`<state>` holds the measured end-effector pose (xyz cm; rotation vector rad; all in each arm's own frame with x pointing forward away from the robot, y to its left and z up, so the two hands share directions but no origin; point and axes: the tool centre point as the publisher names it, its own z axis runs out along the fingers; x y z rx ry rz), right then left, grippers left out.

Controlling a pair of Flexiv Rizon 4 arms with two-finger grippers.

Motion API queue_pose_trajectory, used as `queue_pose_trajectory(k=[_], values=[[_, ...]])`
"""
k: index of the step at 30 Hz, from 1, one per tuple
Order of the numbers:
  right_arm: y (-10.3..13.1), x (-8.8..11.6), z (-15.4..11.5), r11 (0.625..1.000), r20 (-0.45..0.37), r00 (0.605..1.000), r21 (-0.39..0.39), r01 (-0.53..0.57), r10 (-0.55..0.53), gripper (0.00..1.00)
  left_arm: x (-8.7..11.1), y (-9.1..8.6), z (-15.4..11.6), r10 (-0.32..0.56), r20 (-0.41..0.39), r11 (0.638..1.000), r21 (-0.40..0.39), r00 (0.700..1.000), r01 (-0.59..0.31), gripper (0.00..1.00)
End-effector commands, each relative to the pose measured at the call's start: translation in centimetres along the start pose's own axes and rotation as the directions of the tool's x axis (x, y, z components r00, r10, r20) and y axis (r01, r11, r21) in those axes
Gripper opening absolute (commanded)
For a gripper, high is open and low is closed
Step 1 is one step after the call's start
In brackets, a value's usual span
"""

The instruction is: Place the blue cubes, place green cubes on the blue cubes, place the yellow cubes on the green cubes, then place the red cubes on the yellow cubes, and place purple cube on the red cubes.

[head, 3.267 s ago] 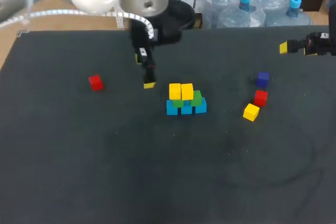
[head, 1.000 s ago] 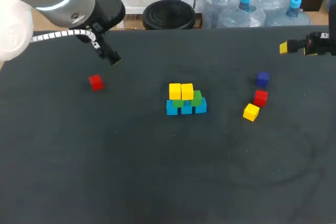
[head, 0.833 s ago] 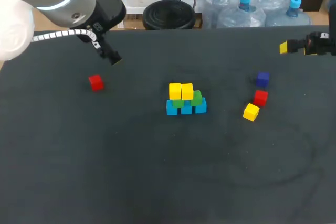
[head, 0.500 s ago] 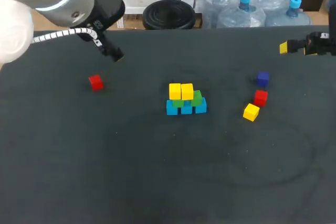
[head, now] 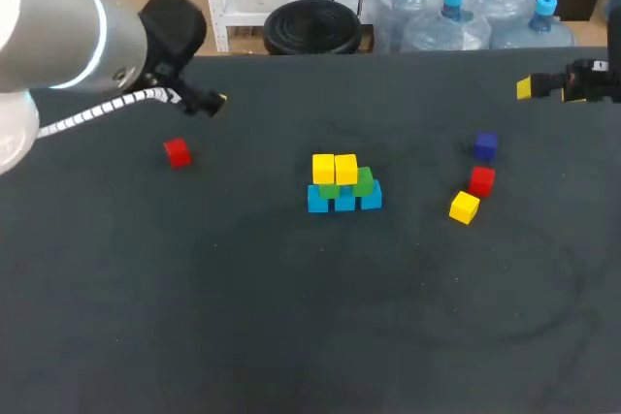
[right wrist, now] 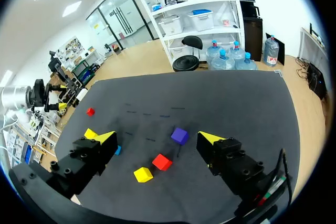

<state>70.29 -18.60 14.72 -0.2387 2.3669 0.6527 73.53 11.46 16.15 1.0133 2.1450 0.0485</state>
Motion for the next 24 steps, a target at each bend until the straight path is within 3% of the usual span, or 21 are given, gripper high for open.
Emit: queue_pose_trajectory(k=[1, 18, 21, 23, 24], values=[[0.1, 0.0, -0.1, 1.000, 0.000, 1.000, 0.005, -0.001, 0.001, 1.00, 0.2, 0.1, -0.2, 0.000, 0.009, 1.000, 0.005, 1.000, 0.000, 1.00], [0.1, 0.0, -0.1, 1.000, 0.000, 1.000, 0.005, -0.001, 0.001, 1.00, 0.2, 0.1, -0.2, 0.000, 0.009, 1.000, 0.005, 1.000, 0.000, 1.00], [2.2, -2.2, -3.7, 0.988, -0.039, 0.989, 0.059, 0.142, -0.140, 1.00, 0.2, 0.1, -0.2, 0.000, 0.009, 1.000, 0.005, 1.000, 0.000, 1.00], [3.8, -2.6, -4.6, 0.964, -0.135, 0.964, 0.101, 0.245, -0.231, 1.00, 0.2, 0.1, -0.2, 0.000, 0.009, 1.000, 0.005, 1.000, 0.000, 1.00], [4.4, -2.7, -4.9, 0.949, -0.144, 0.951, 0.120, 0.292, -0.274, 1.00, 0.2, 0.1, -0.2, 0.000, 0.009, 1.000, 0.005, 1.000, 0.000, 1.00]])
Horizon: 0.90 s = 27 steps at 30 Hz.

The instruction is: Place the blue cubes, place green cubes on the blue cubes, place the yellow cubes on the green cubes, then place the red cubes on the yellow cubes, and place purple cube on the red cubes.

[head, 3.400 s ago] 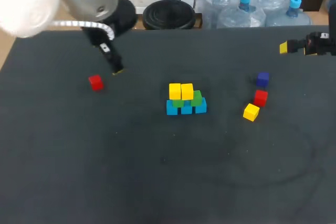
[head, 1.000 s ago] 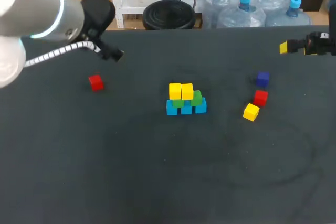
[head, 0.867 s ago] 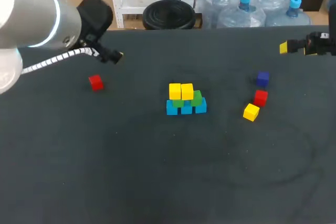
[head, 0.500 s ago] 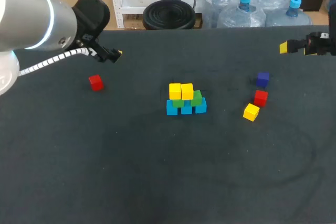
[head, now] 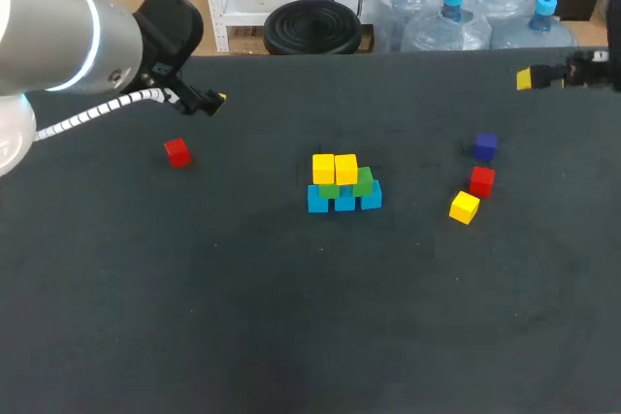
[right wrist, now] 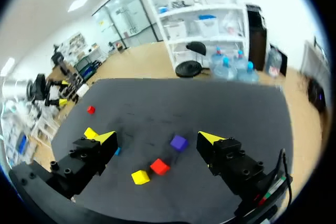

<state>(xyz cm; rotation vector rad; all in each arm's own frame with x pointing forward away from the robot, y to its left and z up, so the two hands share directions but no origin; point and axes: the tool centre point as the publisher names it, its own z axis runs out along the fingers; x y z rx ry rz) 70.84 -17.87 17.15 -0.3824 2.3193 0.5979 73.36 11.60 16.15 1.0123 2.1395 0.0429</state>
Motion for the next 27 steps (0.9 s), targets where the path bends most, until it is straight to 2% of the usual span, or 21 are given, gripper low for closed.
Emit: queue_pose_trajectory(k=[1, 7, 8, 10, 12, 17, 19, 22, 27], values=[[3.1, -1.2, -4.0, 0.975, -0.164, 0.972, 0.118, 0.188, -0.168, 1.00, 0.1, 0.1, 0.0, 0.001, 0.002, 1.000, 0.003, 1.000, -0.001, 1.00], [4.8, -0.3, -3.3, 0.935, -0.381, 0.888, 0.132, 0.330, -0.259, 1.00, 0.1, 0.1, 0.0, 0.001, 0.002, 1.000, 0.003, 1.000, -0.001, 1.00], [5.3, 0.2, -2.9, 0.912, -0.441, 0.847, 0.133, 0.389, -0.297, 1.00, 0.1, 0.1, 0.0, 0.001, 0.002, 1.000, 0.003, 1.000, -0.001, 1.00], [6.1, 1.1, -2.5, 0.875, -0.510, 0.786, 0.122, 0.468, -0.349, 1.00, 0.1, 0.1, 0.0, 0.001, 0.002, 1.000, 0.003, 1.000, -0.001, 1.00], [6.3, 1.8, -1.8, 0.848, -0.557, 0.742, 0.119, 0.516, -0.373, 1.00, 0.1, 0.1, 0.0, 0.001, 0.002, 1.000, 0.003, 1.000, -0.001, 1.00], [7.4, 4.0, -0.6, 0.801, -0.616, 0.652, 0.059, 0.596, -0.441, 1.00, 0.1, 0.1, 0.0, 0.001, 0.002, 1.000, 0.003, 1.000, -0.001, 1.00], [7.5, 4.6, -0.3, 0.801, -0.620, 0.643, 0.038, 0.597, -0.449, 1.00, 0.1, 0.1, 0.0, 0.001, 0.002, 1.000, 0.003, 1.000, -0.001, 1.00], [7.6, 6.3, 0.5, 0.790, -0.651, 0.594, -0.013, 0.614, -0.472, 1.00, 0.1, 0.1, 0.0, 0.001, 0.002, 1.000, 0.003, 1.000, -0.001, 1.00], [7.4, 8.9, 1.9, 0.802, -0.681, 0.547, -0.098, 0.590, -0.486, 1.00, 0.1, 0.1, 0.0, 0.001, 0.002, 1.000, 0.003, 1.000, -0.001, 1.00]])
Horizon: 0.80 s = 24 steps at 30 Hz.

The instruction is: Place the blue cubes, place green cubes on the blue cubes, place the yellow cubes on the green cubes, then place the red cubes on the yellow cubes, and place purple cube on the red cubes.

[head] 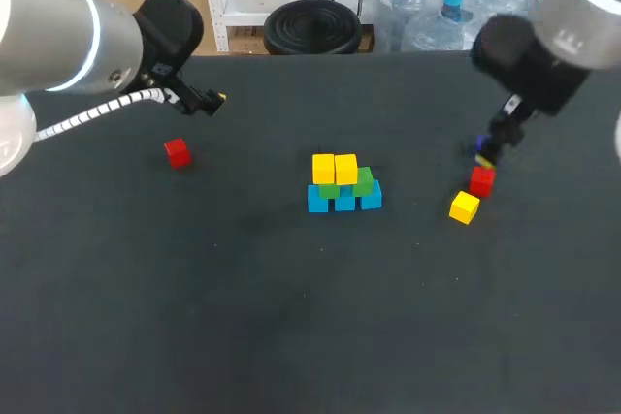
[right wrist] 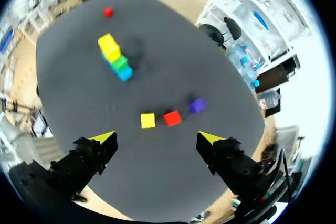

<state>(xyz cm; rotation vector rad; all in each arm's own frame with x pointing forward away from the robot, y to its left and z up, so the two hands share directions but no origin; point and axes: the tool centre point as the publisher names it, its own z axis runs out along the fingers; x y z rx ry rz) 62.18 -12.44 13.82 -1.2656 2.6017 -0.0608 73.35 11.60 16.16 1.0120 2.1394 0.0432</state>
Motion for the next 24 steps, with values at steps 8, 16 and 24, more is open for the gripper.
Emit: queue_pose_trajectory(k=[8, 16, 24], values=[[1.3, 0.0, 5.9, 0.986, -0.147, 0.989, -0.165, -0.007, -0.018, 1.00, 0.1, 0.1, 0.0, 0.001, 0.002, 1.000, 0.003, 1.000, -0.001, 1.00], [1.7, -0.5, 8.4, 0.978, -0.153, 0.988, -0.203, -0.048, 0.016, 1.00, 0.1, 0.1, 0.0, 0.001, 0.002, 1.000, 0.003, 1.000, -0.001, 1.00], [3.0, -0.2, 10.2, 0.969, -0.194, 0.981, -0.247, -0.021, -0.028, 1.00, 0.1, 0.1, 0.0, 0.001, 0.002, 1.000, 0.003, 1.000, -0.001, 1.00]])
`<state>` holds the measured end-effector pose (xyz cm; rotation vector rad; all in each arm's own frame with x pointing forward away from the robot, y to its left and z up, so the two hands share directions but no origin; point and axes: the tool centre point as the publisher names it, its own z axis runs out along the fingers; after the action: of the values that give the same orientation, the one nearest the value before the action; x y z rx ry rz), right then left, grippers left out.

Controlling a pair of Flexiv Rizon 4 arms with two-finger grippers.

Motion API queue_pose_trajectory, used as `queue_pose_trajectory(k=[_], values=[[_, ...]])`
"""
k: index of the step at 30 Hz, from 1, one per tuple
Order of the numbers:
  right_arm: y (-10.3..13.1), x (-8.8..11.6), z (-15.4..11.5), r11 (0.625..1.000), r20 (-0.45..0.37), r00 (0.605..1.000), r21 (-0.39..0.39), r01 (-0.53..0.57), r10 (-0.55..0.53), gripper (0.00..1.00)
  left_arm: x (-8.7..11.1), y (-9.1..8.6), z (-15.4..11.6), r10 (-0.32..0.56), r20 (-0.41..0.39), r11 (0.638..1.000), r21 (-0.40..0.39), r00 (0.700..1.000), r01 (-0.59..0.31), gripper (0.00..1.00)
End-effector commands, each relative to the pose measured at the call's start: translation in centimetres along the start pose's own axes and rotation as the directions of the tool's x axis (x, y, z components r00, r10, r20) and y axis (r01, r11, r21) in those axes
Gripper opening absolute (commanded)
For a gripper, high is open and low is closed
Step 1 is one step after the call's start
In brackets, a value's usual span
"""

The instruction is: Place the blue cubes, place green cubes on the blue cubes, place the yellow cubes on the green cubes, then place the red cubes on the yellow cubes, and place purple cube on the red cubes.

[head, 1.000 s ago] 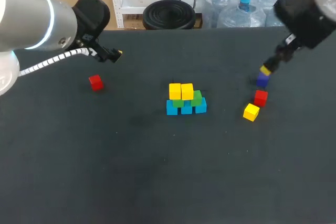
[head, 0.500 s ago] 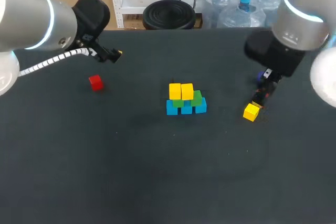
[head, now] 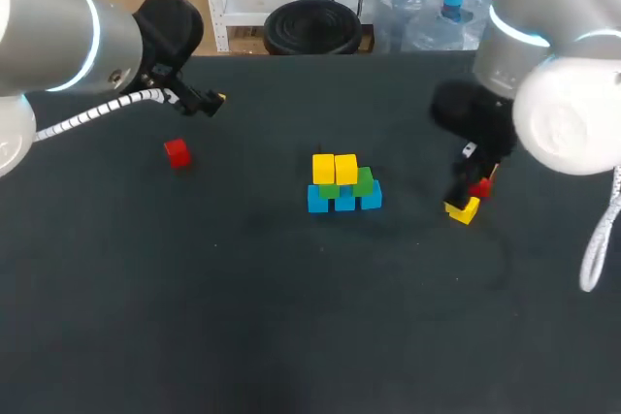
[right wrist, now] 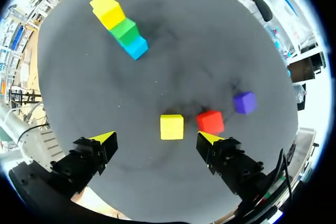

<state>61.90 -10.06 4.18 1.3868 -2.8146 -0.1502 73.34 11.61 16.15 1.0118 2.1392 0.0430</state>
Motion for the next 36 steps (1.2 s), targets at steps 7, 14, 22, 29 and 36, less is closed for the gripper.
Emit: queue_pose_trajectory(k=[7, 14, 22, 29, 36], values=[[-0.5, 0.4, 1.6, 0.999, -0.061, 0.998, -0.034, -0.006, 0.004, 1.00, 0.0, 0.1, 0.0, 0.001, 0.002, 1.000, 0.003, 1.000, -0.001, 1.00], [-0.6, 0.8, 2.6, 0.999, -0.062, 0.998, -0.053, -0.012, 0.009, 0.91, 0.0, 0.1, 0.0, 0.001, 0.002, 1.000, 0.003, 1.000, -0.001, 1.00], [-0.9, 0.7, 3.5, 0.998, -0.066, 0.998, -0.070, -0.006, 0.001, 0.55, 0.0, 0.1, 0.0, 0.001, 0.002, 1.000, 0.003, 1.000, -0.001, 1.00], [-0.8, 0.6, 3.7, 0.997, -0.068, 0.998, -0.075, 0.008, -0.013, 0.52, 0.0, 0.1, 0.0, 0.001, 0.002, 1.000, 0.003, 1.000, -0.001, 1.00], [-0.8, 0.6, 3.8, 0.997, -0.063, 0.998, -0.077, 0.008, -0.013, 0.00, 0.0, 0.1, 0.0, 0.001, 0.002, 1.000, 0.003, 1.000, -0.001, 1.00]])
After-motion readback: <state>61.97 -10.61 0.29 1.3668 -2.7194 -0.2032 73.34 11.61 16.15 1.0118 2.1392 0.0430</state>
